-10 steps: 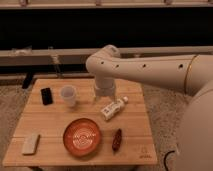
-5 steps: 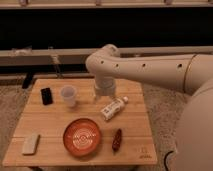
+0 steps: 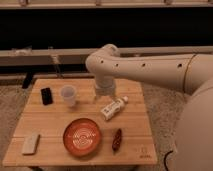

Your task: Move the arm in a circular motion

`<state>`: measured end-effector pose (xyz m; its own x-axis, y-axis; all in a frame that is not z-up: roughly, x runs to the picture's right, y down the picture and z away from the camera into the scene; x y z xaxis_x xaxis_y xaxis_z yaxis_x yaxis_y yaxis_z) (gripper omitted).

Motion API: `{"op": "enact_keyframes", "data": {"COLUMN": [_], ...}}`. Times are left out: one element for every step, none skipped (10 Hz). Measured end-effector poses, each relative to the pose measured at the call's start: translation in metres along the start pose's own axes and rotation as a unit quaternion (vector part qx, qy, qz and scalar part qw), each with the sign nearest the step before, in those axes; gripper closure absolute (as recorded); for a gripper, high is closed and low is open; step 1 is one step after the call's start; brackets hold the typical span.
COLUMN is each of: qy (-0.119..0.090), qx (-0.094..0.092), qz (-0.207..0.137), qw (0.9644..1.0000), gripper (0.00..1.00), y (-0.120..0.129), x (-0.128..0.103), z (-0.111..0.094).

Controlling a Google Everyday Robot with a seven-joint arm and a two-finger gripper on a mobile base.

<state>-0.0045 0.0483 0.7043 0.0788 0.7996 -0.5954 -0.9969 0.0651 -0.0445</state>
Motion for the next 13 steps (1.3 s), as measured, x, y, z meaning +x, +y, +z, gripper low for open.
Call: {"op": "enact_keyframes", "data": {"qy": [-0.001,0.000,0.001,0.002,0.001,0.000,-0.001,-0.002,0.000,0.000,0.001,0.000,-0.002], "qx": [0.002,0.004,0.005,0.006,0.005,0.004,0.003,0.005,0.007,0.008,0.008,0.006,0.005], "qz": [0.000,0.001,0.001,0.001,-0.001,-0.003,-0.005,-0.006,-0.006,-0.006,-0.007,-0.009,-0.012], "qw": [1.0000,1.0000,1.0000,1.0000,1.0000,1.0000,1.0000,1.0000,1.0000,1.0000,0.9999,0.9999,0.9999], "gripper": [0.35,0.35,0.35,0.35,0.35,0.35,0.35,0.35,0.35,0.35,0.35,0.35,0.35], "y": [-0.006,-0.009,-0.009,-0.006,-0.004,-0.002,-0.003,-0.007,-0.008,-0.007,-0.005,-0.003,-0.003], "x": [-0.007,-0.008,-0.006,0.000,0.002,0.000,-0.004,-0.008,-0.007,-0.005,-0.001,-0.002,-0.006], "z": [0.000,0.001,0.001,0.001,0.000,-0.001,-0.001,0.000,0.000,0.000,-0.001,-0.001,-0.002]}}
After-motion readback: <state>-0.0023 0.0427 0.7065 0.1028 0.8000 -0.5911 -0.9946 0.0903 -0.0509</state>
